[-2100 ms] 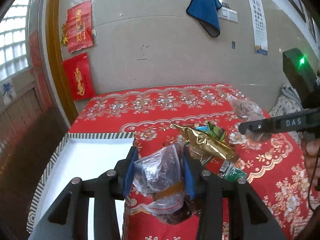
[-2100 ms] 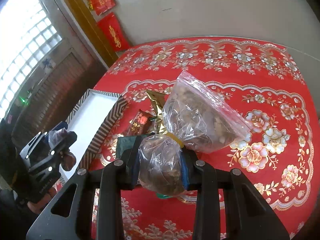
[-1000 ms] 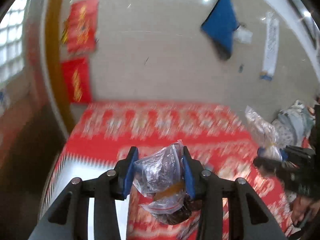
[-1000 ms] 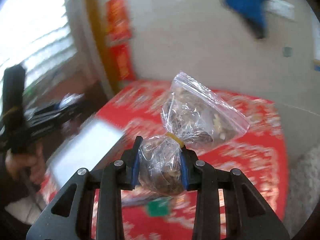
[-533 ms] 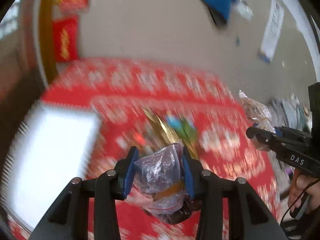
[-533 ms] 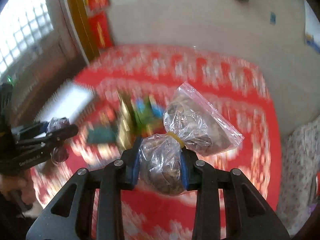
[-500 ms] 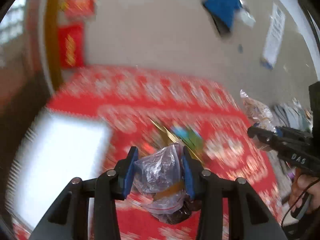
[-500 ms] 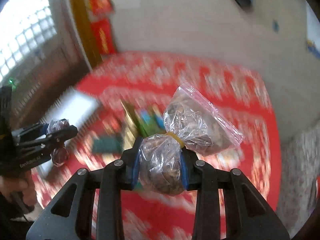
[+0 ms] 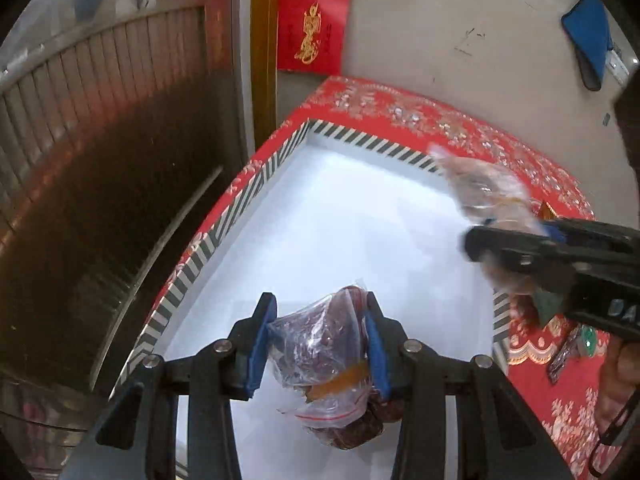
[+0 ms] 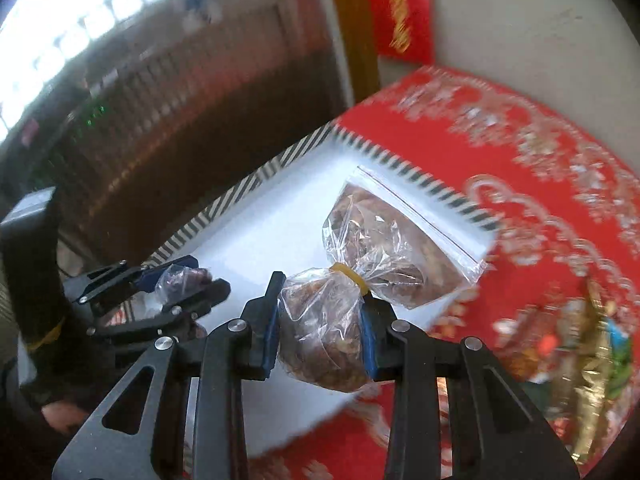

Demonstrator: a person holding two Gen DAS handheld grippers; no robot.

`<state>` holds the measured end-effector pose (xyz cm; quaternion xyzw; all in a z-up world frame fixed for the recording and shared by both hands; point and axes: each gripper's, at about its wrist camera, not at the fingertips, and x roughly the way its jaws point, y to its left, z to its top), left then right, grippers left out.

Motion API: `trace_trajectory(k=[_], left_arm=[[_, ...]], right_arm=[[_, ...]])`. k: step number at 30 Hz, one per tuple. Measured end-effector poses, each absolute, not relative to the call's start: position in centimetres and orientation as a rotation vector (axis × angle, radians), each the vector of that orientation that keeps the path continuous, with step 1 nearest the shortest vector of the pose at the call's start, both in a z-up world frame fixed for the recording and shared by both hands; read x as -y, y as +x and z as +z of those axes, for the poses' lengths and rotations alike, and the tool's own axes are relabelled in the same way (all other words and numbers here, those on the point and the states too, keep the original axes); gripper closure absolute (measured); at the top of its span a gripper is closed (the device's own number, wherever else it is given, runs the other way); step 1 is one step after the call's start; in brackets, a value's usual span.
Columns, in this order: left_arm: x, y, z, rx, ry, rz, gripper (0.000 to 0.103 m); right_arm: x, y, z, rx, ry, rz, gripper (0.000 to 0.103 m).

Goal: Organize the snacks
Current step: 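Lower both bags into the tray and open both tools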

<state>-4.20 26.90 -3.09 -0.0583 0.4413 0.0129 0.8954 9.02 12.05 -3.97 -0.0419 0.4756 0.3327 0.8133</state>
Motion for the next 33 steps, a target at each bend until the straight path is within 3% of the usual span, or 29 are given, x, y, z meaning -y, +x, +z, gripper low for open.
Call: trace_trajectory(k=[12, 17, 20, 23, 24, 25, 33], left_arm=[[-27.5, -3.4, -5.6, -0.981, -0.094, 0.015, 0.058], [-27.4, -2.3, -6.5, -0.992, -0.087, 0.038, 0.053], [-27.9, -2.3, -6.7, -1.006, -0.084, 0.094, 0.031], [-29.3, -2.6, -7.0, -1.015, -0.144, 0.108, 0.023], [-29.5, -2.7, -7.0, -1.019, -0.153, 0.112, 0.016], [-29.6, -2.8, -7.1, -1.019, -0.158, 0.117, 0.012], [-27.6, -4.3, -6.1, -0.998, -0.117, 0.1, 0.011]], right_arm=[[-15.4, 9.9, -8.4, -1.161, -0.146, 0.699, 0.071], [-15.8, 9.6, -8.6, -1.173, -0.163, 0.698, 0.07], [-15.6, 9.7, -8.7, -1.177, -0.159, 0.678, 0.067], [-15.0, 9.6, -9.0, -1.205, -0.149, 0.658, 0.041], [-14.9, 9.4, -9.0, -1.208, -0.148, 0.652, 0.031], [-14.7, 9.1, -8.7, -1.195, -0.149, 0.654, 0.031], [-12.8, 6.5, -6.8, -1.14, -0.144, 0.648, 0.031]])
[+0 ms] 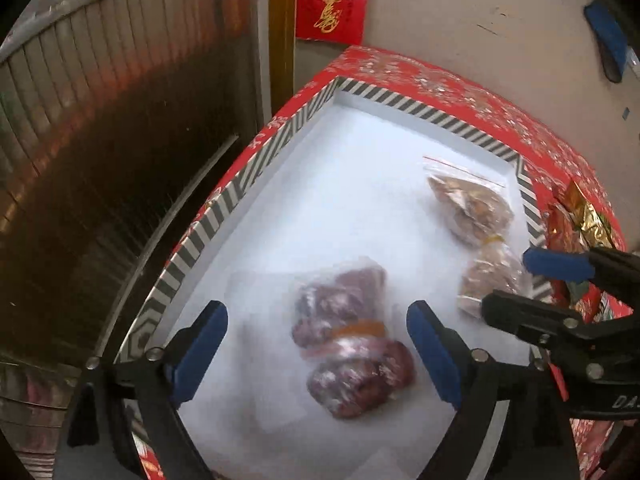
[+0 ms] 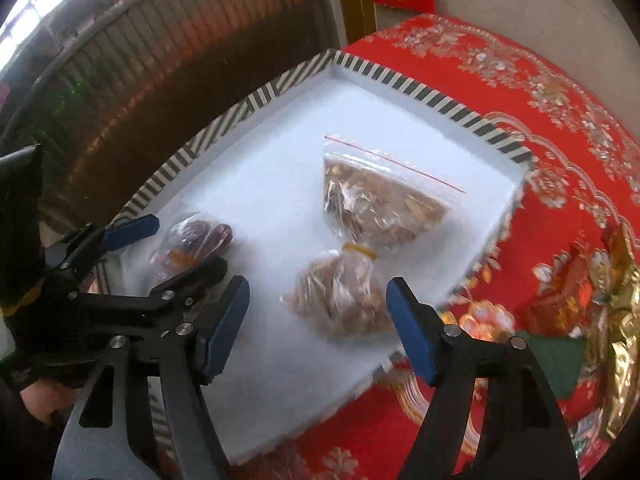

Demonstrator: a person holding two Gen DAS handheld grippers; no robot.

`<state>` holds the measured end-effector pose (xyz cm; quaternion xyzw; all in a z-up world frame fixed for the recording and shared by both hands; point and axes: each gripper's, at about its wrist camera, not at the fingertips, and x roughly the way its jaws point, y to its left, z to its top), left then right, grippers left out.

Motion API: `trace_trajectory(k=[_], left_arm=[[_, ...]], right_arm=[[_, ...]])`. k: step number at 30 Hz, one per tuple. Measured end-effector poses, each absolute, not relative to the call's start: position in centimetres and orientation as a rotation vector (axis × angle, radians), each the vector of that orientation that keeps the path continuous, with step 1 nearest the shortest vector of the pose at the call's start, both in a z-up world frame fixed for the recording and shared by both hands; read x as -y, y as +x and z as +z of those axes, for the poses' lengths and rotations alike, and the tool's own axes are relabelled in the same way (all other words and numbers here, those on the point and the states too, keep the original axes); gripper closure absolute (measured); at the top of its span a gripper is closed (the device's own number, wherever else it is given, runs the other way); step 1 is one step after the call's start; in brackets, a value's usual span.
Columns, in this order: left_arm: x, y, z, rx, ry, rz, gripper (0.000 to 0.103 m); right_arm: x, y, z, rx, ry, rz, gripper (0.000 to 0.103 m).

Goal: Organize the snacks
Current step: 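Lower both bags into the tray and open both tools, then grasp the gold foil bag with the right tool while the left tool grasps the dark green packet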

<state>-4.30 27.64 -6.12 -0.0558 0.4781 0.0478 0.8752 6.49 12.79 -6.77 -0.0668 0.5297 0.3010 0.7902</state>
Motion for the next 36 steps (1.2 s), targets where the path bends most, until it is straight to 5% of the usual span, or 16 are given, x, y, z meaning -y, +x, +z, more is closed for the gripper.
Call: trace_trajectory(k=[14, 21, 25, 28, 36], left_arm=[[-12.7, -3.1, -1.2, -0.87, 0.047, -0.139, 0.009], [-3.7, -1.3, -4.6, -0.933, 0.241, -0.385, 0.009], [-1.9, -0.1, -6.1, -0.977, 0.302, -0.463, 0.01], [-2.1, 1.2, -6.4, -0.995, 0.278, -0.49, 0.017], [-2.2, 3.9, -7.3, -1.017, 0.282, -0.537, 0.018]], right_arm=[[5.6, 4.7, -0.8, -0.856, -0.079, 0.499, 0.031], [12.1, 9.2, -3.3, -0.999, 0.047, 0.441, 0.034], [13.1, 10.5, -5.1, -1.064, 0.142, 0.458, 0.054], [13.1, 10.6, -6.2, -1.096, 0.175, 0.472, 0.059], [12.1, 11.8, -7.8, -1.143, 0.183, 0.476, 0.059]])
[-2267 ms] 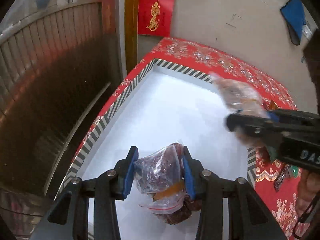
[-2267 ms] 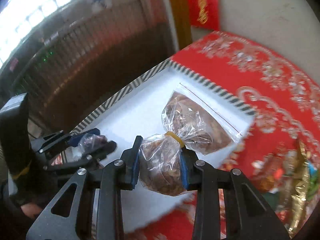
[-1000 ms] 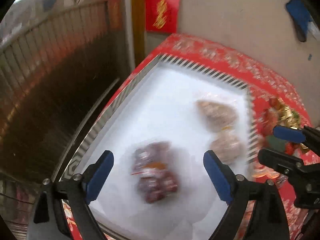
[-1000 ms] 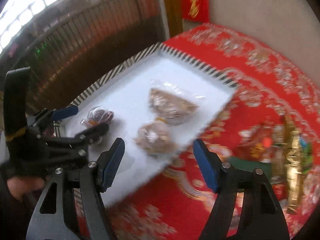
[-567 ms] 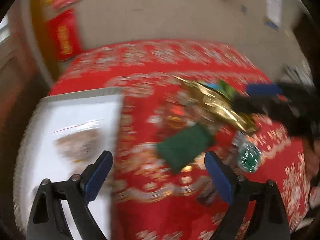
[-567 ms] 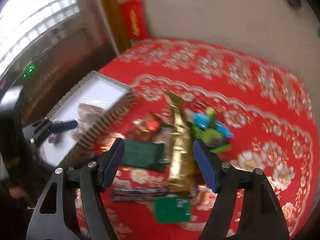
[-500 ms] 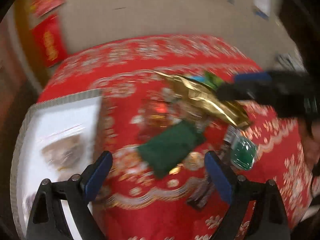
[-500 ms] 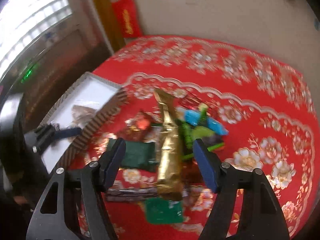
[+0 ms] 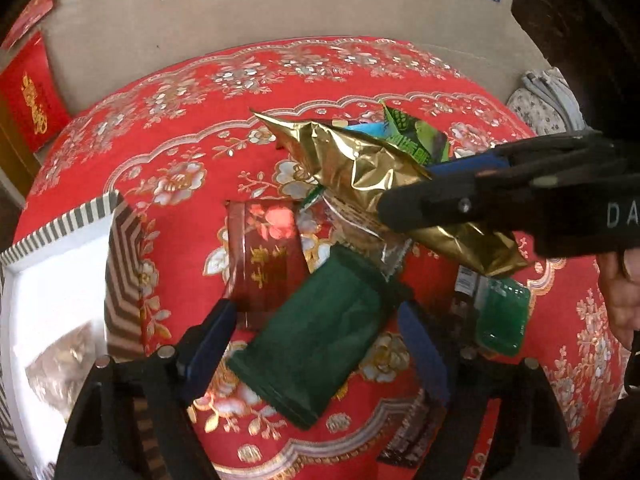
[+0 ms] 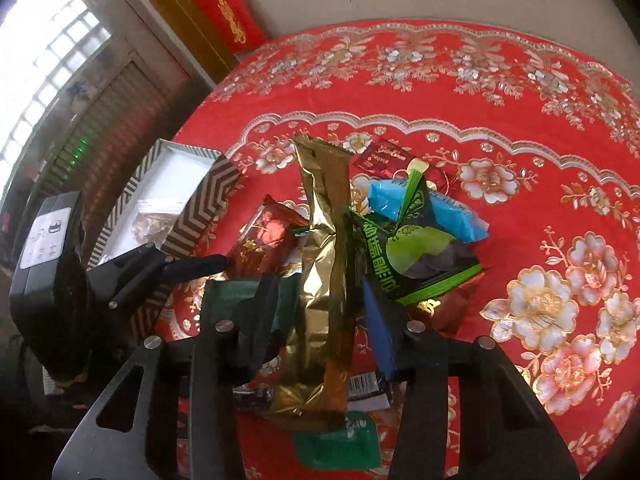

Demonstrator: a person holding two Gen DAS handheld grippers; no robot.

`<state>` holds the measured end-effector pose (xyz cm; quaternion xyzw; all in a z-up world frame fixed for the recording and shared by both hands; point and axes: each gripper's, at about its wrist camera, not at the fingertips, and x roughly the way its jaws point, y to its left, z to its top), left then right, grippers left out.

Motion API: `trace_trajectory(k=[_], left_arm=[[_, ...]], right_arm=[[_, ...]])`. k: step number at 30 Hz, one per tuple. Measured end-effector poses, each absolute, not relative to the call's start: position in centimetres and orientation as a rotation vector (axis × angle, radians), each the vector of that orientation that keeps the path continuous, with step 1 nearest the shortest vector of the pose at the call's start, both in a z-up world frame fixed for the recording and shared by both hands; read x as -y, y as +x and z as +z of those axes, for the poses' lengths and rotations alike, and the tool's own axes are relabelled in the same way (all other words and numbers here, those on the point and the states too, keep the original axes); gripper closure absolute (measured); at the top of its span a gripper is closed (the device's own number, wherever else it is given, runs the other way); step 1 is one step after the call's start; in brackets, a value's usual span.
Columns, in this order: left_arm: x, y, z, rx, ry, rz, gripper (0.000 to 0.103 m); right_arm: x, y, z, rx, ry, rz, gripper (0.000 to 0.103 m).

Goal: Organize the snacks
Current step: 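Grasp the gold foil bag with the right tool while the left tool grasps the dark green packet, then lift the gold bag and green packet and carry them over the tray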

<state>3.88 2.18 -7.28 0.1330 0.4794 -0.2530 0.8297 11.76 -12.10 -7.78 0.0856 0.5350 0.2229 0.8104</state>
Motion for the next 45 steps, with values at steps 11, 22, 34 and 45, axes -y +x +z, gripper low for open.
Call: trace_trajectory(k=[11, 22, 34, 45], left_arm=[[-1.7, 4.0, -7.6, -1.016, 0.295, -0.553, 0.034], [-1.9, 2.6, -7.4, -1.018, 0.287, -0.54, 0.051], [-2.4, 0.6, -5.3, -1.018, 0.219, -0.48, 0.055], [-3.2, -0.9, -4.1, -1.12, 0.169, -0.286, 0.055]], right_arm=[[11.6, 12.7, -8.3, -1.165, 0.114, 0.422, 0.076], [12.0, 12.1, -7.9, -1.16, 0.107, 0.414, 0.082], [14.1, 7.4, -6.3, -1.119, 0.123, 0.377, 0.082], [14.2, 4.5, -4.5, -1.122, -0.007, 0.32, 0.082]])
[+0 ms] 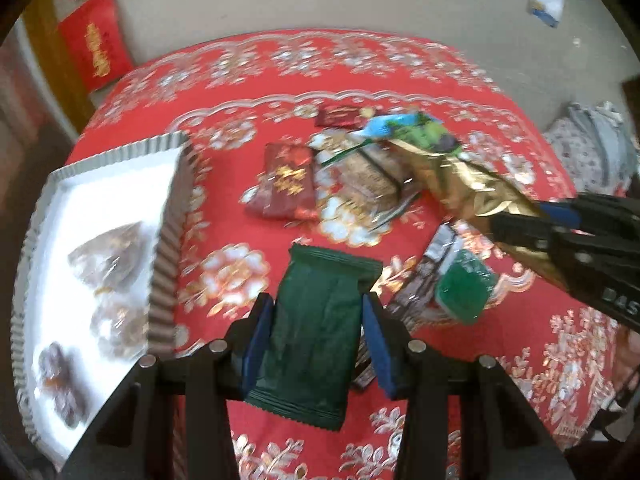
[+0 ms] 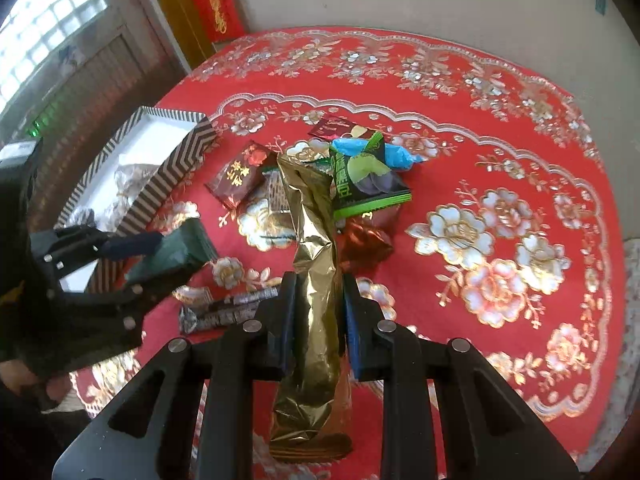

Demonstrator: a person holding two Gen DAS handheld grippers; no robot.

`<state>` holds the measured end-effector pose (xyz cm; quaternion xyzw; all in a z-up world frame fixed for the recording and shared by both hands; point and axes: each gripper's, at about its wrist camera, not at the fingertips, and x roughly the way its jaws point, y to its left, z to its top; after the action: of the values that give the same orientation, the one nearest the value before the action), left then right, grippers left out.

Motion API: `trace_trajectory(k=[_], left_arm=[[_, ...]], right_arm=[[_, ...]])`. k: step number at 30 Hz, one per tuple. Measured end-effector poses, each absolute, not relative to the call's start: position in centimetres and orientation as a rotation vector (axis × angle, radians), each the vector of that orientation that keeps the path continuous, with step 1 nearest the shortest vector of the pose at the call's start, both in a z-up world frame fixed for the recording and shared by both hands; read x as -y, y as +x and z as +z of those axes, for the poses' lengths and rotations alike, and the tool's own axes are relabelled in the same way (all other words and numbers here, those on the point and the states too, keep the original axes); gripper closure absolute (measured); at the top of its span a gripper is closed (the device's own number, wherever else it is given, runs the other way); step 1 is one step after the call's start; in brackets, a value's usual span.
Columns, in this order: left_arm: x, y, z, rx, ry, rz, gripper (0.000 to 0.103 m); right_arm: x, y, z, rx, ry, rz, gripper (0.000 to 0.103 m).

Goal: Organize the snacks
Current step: 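Lift the gold bag and green packet and carry them over the tray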

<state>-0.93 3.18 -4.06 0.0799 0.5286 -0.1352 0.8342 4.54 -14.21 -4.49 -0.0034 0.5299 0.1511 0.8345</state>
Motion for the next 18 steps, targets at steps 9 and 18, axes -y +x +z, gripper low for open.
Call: trace_trajectory(k=[9, 18], left_arm=[[-3.5, -3.0, -2.8, -1.135, 0.173, -0.119, 0.055], [-4.3, -5.4, -0.6, -1.096, 0.141, -0.029, 0.055]], right_arm=[[14.7, 2.4, -1.8, -1.067, -0.066, 0.321, 0.082], [15.1, 1.2, 0.3, -0.995, -0.064, 0.394, 0.082]])
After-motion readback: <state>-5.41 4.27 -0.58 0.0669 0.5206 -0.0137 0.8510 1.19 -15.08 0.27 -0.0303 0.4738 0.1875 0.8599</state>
